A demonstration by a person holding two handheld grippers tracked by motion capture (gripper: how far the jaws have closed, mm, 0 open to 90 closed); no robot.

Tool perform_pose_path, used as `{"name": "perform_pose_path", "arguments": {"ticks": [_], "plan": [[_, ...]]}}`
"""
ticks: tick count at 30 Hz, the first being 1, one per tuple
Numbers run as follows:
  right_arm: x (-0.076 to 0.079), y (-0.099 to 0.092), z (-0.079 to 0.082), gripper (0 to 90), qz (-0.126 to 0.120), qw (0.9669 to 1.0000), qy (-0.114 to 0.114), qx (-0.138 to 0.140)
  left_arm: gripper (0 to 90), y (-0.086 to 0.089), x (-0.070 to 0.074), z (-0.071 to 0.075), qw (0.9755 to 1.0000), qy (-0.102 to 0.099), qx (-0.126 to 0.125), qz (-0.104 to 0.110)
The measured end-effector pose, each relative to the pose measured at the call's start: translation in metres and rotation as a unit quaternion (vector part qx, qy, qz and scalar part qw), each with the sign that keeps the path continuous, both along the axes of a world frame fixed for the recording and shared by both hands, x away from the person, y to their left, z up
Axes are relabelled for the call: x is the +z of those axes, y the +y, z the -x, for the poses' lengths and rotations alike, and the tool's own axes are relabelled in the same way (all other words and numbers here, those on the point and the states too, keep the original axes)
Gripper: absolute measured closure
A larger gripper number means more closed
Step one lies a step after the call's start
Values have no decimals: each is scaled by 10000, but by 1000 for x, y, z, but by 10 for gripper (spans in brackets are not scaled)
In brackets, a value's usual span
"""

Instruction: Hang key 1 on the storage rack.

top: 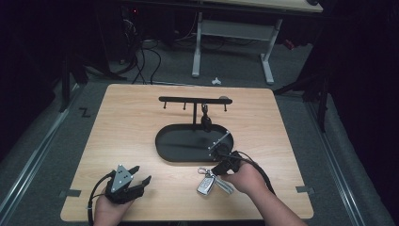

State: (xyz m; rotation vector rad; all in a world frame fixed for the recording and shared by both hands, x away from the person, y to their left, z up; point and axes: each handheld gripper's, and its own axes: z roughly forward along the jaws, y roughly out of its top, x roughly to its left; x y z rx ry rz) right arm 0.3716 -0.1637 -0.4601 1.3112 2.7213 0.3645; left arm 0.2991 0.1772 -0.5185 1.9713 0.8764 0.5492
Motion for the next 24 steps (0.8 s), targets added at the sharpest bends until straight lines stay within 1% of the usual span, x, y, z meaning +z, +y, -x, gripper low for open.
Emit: {"name": "perform_pose_path", "arguments": {"ticks": [3,4,5,6,7,8,9,10,11,12,14,16,18,19,22,24], "plan": [[-2,10,1,576,6,10000,38,84,414,0,0,0,10000,-8,2,13],[-3,14,1,573,2,10000,36,79,414,0,0,0,10000,-19,-1,14],[-3,18,2,569,3,10000,69,5,414,0,0,0,10000,-22,-5,12],[-4,22,1,565,-1,10000,45,78,414,0,0,0,10000,-22,-7,9],[-4,26,1,559,-2,9999,85,61,414,0,0,0,10000,-24,-10,11],[-6,29,-2,550,-4,9997,38,222,414,0,0,0,10000,-24,-8,15],[-7,32,-3,543,3,9998,32,220,414,0,0,0,10000,-28,-8,20],[-9,36,-4,539,50,9996,27,259,414,1,0,0,10000,-21,-11,16],[-11,39,-5,536,105,9997,59,213,414,1,0,0,10000,-26,-6,21],[-14,41,-7,532,148,9996,58,235,414,1,1,0,10000,-20,-10,19],[-20,43,-12,524,217,9994,135,224,414,2,1,0,10000,-23,-9,23],[-24,44,-15,520,321,9992,127,220,414,2,1,-1,10000,-24,-3,37],[-27,44,-16,520,338,9992,201,119,414,2,1,-1,10000,-17,-9,35],[-28,45,-16,521,357,9991,201,76,414,2,1,-1,10000,-18,-11,36],[-31,45,-17,526,383,9990,193,113,414,2,1,-1,10000,-16,-20,34],[-32,43,-18,535,352,9991,199,156,414,2,1,-1,10000,-22,-21,34]]}}
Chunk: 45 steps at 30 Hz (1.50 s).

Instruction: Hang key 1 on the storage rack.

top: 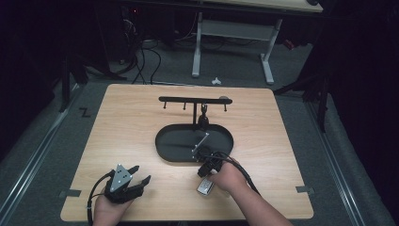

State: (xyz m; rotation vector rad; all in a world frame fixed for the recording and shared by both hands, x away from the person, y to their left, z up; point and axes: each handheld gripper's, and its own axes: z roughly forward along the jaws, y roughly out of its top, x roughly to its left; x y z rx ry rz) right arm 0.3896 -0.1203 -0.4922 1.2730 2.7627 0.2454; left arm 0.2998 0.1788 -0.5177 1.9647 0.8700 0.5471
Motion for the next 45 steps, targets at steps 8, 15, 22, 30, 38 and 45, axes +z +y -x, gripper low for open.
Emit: {"name": "perform_pose_path", "arguments": {"ticks": [8,15,22,30,38,45], "plan": [[1,3,6,708,-36,9997,-65,253,414,-1,0,0,10000,10,-20,-9],[4,10,14,799,-167,9989,-1,441,415,-1,0,0,10000,3,-36,-10],[7,12,17,831,-125,9976,-142,665,415,-2,0,1,10000,-1,-57,-26],[12,11,21,844,48,9964,-442,718,415,-3,-1,0,10000,0,-83,-50],[8,8,25,833,211,9953,-499,802,415,-4,-1,0,9999,19,-118,-78],[5,11,31,809,202,9945,-507,898,415,-5,-2,0,9999,8,-131,-80]]}}
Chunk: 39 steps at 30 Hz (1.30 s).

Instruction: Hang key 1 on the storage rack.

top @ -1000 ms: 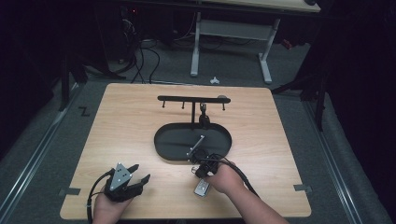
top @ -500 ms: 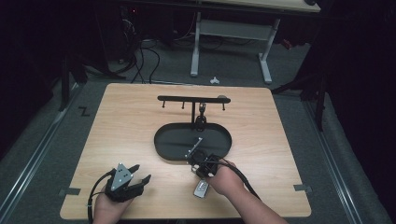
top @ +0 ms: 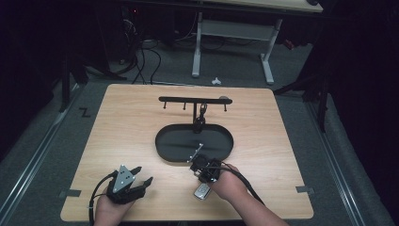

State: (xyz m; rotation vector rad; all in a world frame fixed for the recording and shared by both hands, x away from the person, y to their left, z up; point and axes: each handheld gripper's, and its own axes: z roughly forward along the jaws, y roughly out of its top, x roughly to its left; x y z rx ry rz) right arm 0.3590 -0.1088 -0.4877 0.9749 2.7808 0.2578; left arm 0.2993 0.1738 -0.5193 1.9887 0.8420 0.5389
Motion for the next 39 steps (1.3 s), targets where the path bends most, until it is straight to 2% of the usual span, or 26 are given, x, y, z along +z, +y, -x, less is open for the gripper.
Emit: {"name": "perform_pose_path", "arguments": {"ticks": [4,10,15,21,26,31,32,35,37,38,39], "plan": [[0,-1,0,819,-49,10000,23,24,415,0,0,0,10000,1,-7,0],[2,-3,-1,847,-208,9996,178,-1,415,0,0,0,10000,2,-9,5],[9,-12,-6,846,-413,9986,285,-168,415,1,0,0,10000,12,-2,23],[27,-30,-11,846,-649,9960,335,-508,414,1,0,0,10000,6,-12,9],[37,-43,-12,847,-648,9952,319,-662,415,1,0,0,10000,-1,-17,2],[46,-55,-13,847,-610,9955,249,-680,414,1,0,0,10000,-3,-13,7],[48,-57,-12,847,-606,9949,258,-764,414,1,0,0,10000,0,-17,-1],[53,-65,-12,848,-609,9952,204,-740,414,0,0,0,10000,-6,-13,-3],[56,-69,-11,848,-635,9944,196,-819,414,0,0,1,10000,-6,-14,1],[58,-70,-9,848,-624,9928,225,-1000,414,0,0,1,10000,-2,-22,-6],[59,-73,-9,848,-612,9936,165,-936,414,0,0,1,10000,-11,-20,-3]]}}
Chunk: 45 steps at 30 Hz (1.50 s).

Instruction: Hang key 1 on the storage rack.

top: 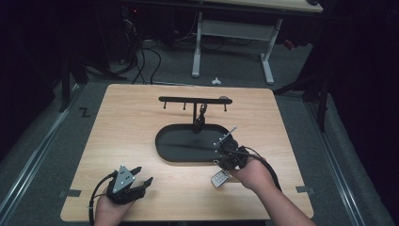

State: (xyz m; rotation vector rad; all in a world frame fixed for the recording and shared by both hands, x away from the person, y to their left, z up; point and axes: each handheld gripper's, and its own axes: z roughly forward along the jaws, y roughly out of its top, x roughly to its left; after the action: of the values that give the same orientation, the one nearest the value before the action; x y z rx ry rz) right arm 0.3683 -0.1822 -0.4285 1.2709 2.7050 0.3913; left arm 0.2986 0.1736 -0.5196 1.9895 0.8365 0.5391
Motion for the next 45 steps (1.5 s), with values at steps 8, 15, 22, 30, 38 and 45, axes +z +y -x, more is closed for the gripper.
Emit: {"name": "perform_pose_path", "arguments": {"ticks": [8,15,22,30,38,45], "plan": [[11,-20,0,848,42,9999,-92,-52,415,-1,0,0,10000,-10,-14,-9],[20,-36,1,848,75,9995,-112,-291,414,-1,0,0,10000,-1,-21,-15],[28,-49,1,848,126,9988,-164,-448,415,-1,-1,0,10000,-7,-24,-24],[39,-60,0,848,113,9981,-235,-566,415,-1,-1,0,10000,-1,-21,-22],[49,-66,-1,848,69,9977,-327,-596,414,-1,-1,0,10000,12,-24,-14],[59,-67,-3,848,57,9973,-351,-645,414,-1,-1,0,10000,4,-18,-10]]}}
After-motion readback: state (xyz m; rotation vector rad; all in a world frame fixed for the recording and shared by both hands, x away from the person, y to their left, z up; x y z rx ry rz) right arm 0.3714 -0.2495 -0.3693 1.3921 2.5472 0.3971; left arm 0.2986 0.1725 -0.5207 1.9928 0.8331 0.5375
